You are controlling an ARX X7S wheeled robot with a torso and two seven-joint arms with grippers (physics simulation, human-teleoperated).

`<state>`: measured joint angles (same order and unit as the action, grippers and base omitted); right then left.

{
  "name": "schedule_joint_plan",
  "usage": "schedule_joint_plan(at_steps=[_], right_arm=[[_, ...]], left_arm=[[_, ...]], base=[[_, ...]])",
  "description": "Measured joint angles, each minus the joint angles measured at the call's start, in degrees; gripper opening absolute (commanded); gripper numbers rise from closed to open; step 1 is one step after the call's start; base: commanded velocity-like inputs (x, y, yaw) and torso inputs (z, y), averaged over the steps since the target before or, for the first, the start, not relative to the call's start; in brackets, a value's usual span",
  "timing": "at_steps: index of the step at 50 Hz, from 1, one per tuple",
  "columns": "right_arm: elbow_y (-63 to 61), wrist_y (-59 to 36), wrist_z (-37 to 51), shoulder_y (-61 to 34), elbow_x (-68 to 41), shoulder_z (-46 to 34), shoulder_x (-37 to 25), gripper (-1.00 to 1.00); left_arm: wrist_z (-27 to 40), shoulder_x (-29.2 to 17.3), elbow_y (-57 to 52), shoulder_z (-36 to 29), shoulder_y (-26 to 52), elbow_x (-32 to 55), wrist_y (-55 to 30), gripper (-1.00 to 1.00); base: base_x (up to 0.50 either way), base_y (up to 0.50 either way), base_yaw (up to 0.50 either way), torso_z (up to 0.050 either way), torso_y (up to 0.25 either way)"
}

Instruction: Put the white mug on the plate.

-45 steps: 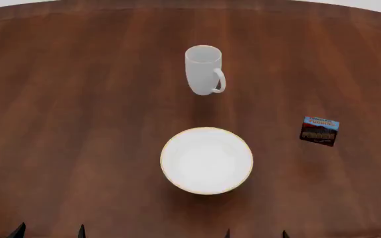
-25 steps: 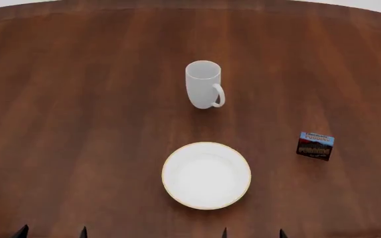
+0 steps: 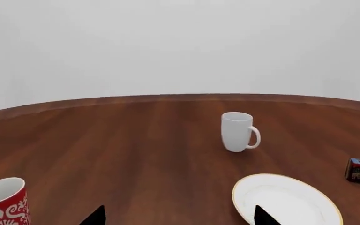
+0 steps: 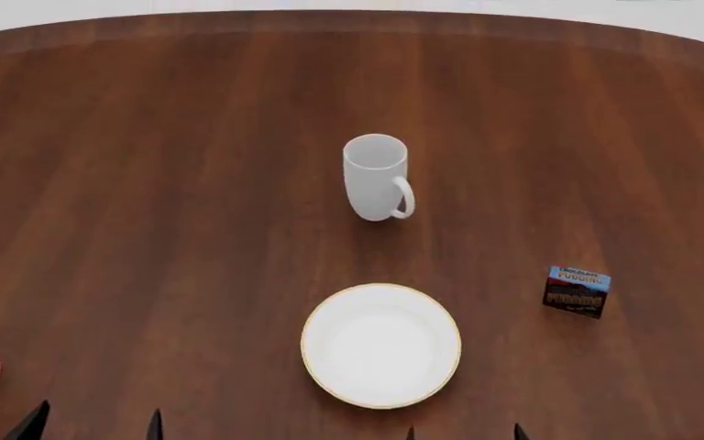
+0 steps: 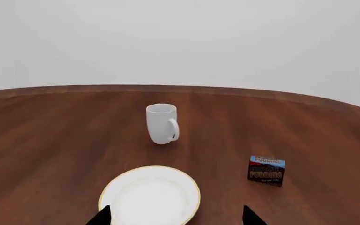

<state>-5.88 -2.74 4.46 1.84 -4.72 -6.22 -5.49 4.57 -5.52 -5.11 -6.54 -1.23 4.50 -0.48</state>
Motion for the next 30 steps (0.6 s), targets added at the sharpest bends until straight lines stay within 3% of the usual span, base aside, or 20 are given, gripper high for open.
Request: schedule_joint_plan(at_steps=[21,30], right_arm=[[-2.68,-2.00,0.65,0.11,-1.53,-1.44,-2.05,1.00],[-8.85,-8.58,-0.16,-0.68,-2.22,-1.80,-5.10,1.00]], left_arm=[[0.26,-1.64,-3.08,-2.03,0.19,1.87,-1.85,1.00],[-0.75,-3.46,-6.93,-2.47,1.72,4.18,-7.45,1.00]], base=[[0.00,0.00,0.00,0.050,0.049],[0.00,0.00,0.00,0.003,0.000]])
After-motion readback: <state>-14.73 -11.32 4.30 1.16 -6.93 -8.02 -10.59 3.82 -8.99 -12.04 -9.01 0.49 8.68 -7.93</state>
